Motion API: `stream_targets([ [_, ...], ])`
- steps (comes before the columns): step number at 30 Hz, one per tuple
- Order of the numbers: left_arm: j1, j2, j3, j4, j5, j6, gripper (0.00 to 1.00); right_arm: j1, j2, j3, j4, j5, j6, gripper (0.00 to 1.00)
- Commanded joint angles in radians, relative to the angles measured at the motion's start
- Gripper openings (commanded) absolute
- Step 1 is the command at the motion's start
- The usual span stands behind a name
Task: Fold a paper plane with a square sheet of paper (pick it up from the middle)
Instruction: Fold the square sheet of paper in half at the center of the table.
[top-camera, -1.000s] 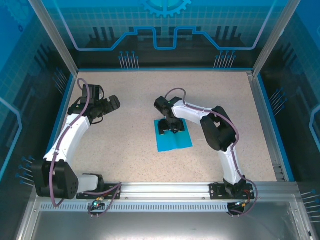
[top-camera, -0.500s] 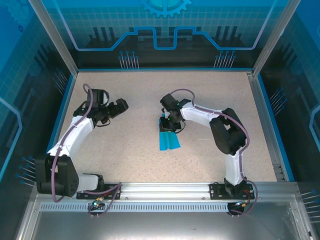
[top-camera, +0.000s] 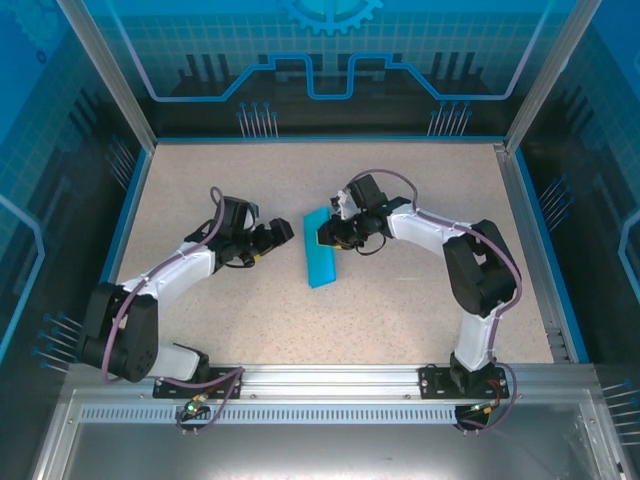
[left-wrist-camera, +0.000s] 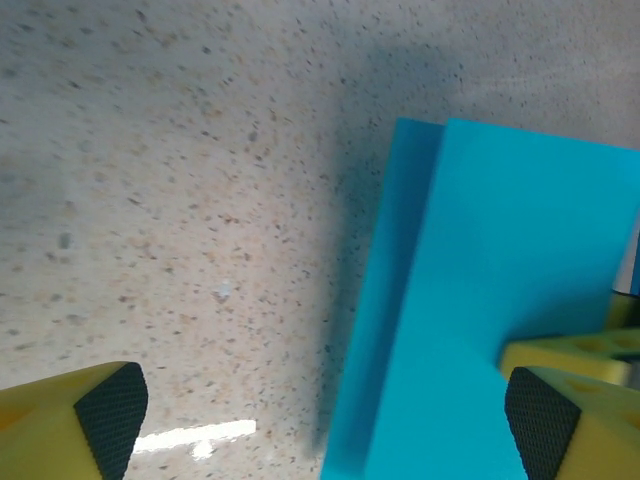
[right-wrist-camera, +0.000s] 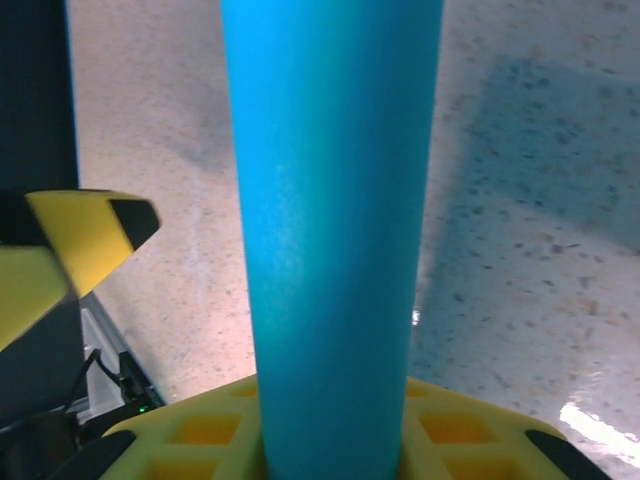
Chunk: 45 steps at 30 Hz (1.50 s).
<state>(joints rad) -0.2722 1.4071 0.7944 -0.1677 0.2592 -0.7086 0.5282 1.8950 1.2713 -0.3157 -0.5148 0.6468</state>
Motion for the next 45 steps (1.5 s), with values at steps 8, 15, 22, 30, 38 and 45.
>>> stream_targets([
  [8, -0.056, 0.045, -0.034, 0.143, -0.008, -0.074, 0.95, -0.020, 0.083, -0.005, -0.120, 0.141, -0.066, 0.41],
  [15, -0.070, 0.040, -0.068, 0.181, -0.021, -0.086, 0.95, -0.014, 0.058, 0.009, -0.172, 0.239, -0.057, 0.55],
  [22, -0.071, 0.056, -0.072, 0.198, -0.017, -0.085, 0.95, 0.010, 0.025, 0.041, -0.258, 0.364, -0.064, 0.65],
  [30, -0.073, 0.093, -0.069, 0.234, 0.022, -0.115, 0.93, 0.011, 0.079, 0.045, -0.237, 0.338, -0.020, 0.60],
  [38, -0.084, 0.147, -0.040, 0.253, 0.072, -0.113, 0.83, 0.027, 0.109, 0.059, -0.263, 0.372, 0.002, 0.61],
  [45, -0.088, 0.192, -0.033, 0.325, 0.115, -0.125, 0.79, 0.069, 0.169, 0.085, -0.308, 0.443, 0.035, 0.68],
])
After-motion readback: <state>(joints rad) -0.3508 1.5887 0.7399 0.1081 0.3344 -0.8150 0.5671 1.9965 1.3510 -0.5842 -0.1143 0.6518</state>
